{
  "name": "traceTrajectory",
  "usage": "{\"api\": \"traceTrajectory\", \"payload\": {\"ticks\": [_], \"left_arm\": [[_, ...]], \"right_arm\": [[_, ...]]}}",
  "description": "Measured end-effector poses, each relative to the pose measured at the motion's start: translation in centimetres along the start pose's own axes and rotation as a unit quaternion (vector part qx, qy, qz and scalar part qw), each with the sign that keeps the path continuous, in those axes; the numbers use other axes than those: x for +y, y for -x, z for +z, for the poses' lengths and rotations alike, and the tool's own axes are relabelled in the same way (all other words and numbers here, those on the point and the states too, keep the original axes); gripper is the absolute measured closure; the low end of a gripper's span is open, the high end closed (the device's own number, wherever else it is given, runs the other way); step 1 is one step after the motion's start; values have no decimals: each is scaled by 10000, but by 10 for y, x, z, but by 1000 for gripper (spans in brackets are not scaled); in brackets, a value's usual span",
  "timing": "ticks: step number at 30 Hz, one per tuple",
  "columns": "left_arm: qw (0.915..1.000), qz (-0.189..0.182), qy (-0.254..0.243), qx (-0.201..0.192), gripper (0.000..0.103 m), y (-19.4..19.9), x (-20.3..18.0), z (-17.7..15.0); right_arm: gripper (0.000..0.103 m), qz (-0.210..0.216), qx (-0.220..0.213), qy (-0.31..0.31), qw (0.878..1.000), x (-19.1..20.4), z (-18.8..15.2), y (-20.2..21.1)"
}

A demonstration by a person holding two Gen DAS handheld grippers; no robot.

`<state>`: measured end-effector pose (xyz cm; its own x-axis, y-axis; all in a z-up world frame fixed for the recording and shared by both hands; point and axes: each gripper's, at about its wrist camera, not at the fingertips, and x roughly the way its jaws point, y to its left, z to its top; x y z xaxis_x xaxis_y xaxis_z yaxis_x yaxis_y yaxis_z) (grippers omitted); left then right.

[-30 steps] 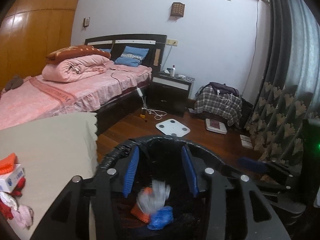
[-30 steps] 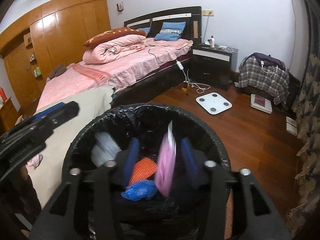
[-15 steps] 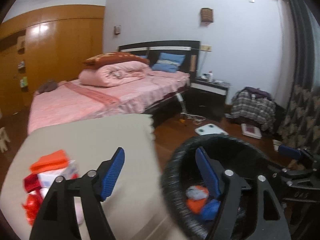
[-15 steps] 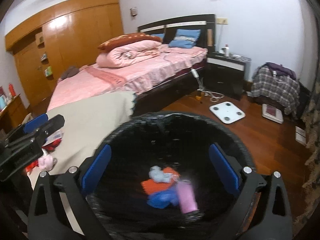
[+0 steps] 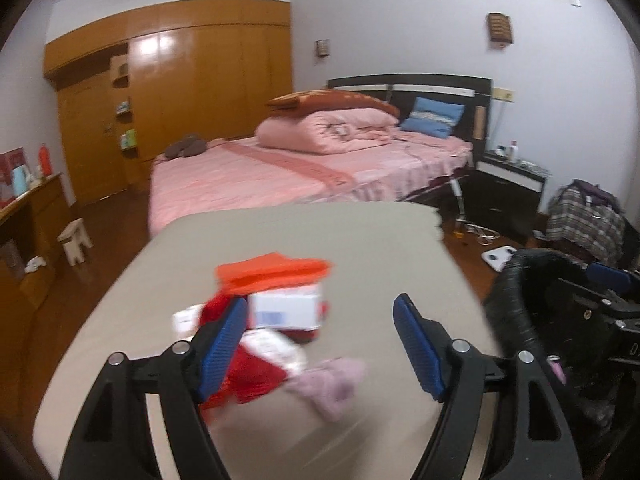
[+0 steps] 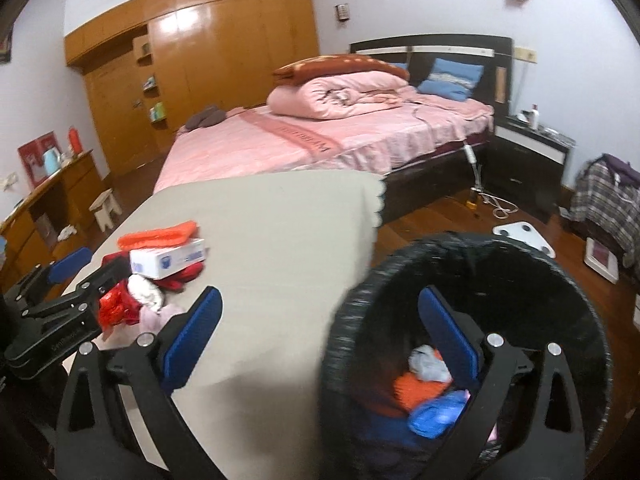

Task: Collect trash
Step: 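Return to the pile and grasp the pink sock with the right gripper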

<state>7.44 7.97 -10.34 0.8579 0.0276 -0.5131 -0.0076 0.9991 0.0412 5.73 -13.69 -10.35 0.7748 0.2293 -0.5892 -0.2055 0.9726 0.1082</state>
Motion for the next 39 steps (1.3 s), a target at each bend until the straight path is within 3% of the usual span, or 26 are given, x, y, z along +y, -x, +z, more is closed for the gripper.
{"api": "traceTrajectory", "payload": {"ticks": [13, 34, 39], "left_arm": [[9977, 542, 302, 284, 29, -8, 73, -27], [9956, 550, 473, 592, 29, -28, 107, -47], [9952, 551, 494, 638, 29, -30, 110, -49]], "right_arm": [[7, 414, 282, 431, 9978, 74, -11, -48], [8, 732, 962, 705, 9902, 128, -37, -102], [22, 819, 1188, 781, 9864, 135, -41, -110]]}}
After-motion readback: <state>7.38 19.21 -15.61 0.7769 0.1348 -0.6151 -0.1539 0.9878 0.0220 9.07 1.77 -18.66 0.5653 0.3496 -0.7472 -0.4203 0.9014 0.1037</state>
